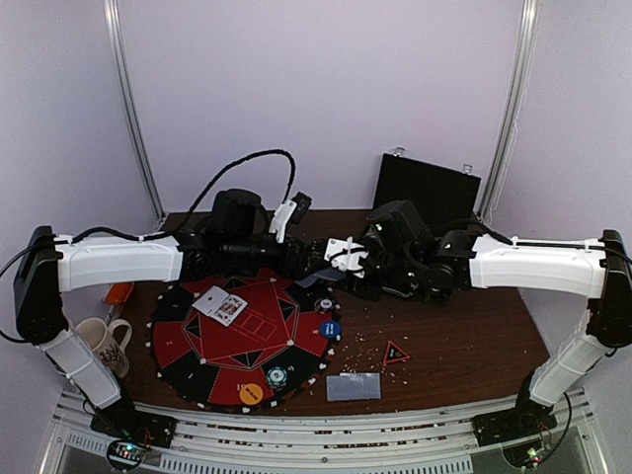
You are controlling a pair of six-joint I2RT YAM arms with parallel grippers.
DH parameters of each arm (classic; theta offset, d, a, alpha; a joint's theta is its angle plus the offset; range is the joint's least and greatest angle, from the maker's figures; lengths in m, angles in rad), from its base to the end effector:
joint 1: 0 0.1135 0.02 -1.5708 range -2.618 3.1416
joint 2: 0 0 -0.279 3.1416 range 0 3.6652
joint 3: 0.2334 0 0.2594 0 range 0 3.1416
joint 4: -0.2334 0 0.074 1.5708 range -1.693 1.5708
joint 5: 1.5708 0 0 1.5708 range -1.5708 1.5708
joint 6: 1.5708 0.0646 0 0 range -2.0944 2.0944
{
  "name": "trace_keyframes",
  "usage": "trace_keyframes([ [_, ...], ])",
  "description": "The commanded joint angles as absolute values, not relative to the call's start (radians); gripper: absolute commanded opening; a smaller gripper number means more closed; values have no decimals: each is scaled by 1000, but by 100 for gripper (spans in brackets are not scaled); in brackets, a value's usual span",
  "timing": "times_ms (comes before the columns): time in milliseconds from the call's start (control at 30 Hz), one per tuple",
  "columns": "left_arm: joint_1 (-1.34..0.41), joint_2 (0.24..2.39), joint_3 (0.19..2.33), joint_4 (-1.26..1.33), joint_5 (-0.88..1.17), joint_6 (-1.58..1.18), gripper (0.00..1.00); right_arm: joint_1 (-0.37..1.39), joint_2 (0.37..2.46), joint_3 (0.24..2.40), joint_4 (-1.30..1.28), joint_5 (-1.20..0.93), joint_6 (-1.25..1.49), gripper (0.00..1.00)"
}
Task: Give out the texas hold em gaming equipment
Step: Pick up the poker card from the face-down deck piles.
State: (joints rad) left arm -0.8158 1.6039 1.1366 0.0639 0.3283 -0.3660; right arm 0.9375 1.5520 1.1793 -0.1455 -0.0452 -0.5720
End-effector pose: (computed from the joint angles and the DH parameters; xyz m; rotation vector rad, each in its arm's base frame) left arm 0.2630 -0.3099 0.2792 0.6944 2.0021 -1.0649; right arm 0.2296 0.3177 0.2878 -1.4584 1.5105 0.2683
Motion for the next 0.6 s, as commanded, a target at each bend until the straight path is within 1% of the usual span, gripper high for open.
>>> trace_keyframes([
  [0,-816,1569,1150,-3,270,-319,60,944,1550,1204,-120,-21,-566,51],
  [67,-816,1548,1133,-11,243,-316,56,944,1547,1199,-118,-25,-566,51],
  [233,-816,1520,1112,-12,230,-305,55,944,1549,1197,-117,-21,-563,51],
  [333,-816,1514,1111,-18,237,-298,53,943,1550,1197,-118,-24,-563,51],
  [467,-816,1507,1118,-21,266,-295,53,943,1546,1195,-120,-16,-564,51],
  [567,-816,1494,1126,-19,310,-283,55,944,1545,1192,-123,-12,-564,51],
])
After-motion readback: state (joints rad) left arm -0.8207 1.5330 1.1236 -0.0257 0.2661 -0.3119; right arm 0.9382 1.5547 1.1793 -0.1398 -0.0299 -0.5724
